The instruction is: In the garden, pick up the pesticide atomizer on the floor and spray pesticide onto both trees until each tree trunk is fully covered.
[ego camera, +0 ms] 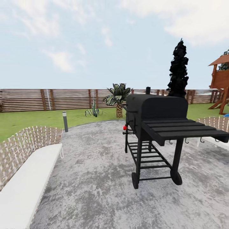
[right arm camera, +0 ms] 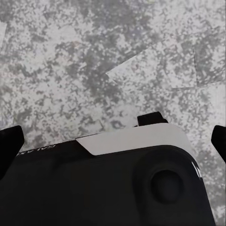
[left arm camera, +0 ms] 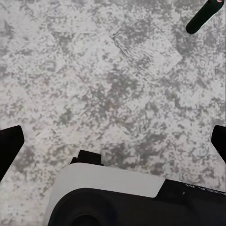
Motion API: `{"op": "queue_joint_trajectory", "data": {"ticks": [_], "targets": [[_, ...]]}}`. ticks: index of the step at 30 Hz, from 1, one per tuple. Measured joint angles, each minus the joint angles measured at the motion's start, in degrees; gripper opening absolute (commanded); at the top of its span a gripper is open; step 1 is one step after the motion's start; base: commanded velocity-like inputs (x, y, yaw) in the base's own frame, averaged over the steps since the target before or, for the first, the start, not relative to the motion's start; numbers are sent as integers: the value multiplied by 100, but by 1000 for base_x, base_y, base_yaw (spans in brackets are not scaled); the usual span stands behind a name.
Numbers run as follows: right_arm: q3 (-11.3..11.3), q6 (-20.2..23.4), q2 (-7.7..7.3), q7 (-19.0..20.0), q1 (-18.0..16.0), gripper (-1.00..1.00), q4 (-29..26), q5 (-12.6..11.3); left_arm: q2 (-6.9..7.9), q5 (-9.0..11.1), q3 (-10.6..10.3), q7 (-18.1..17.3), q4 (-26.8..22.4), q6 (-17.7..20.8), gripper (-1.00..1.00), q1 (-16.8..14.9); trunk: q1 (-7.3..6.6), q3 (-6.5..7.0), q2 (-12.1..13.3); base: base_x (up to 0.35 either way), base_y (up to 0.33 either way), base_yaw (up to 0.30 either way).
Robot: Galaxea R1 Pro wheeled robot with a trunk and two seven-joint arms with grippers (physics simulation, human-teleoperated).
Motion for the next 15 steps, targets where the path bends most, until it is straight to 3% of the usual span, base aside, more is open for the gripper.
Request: {"op": "queue_joint_trajectory", "data": {"ticks": [8, 15], "targets": [[-3, -1, -3, 3, 1, 100, 1, -4, 0, 0, 0, 0, 3, 0, 100, 0, 3, 0, 0, 224, 1, 261], [-11, 0, -16, 6, 1, 100, -6, -8, 0, -6, 0, 0, -1, -6, 100, -1, 1, 0, -1, 174, -92, 63]]}}
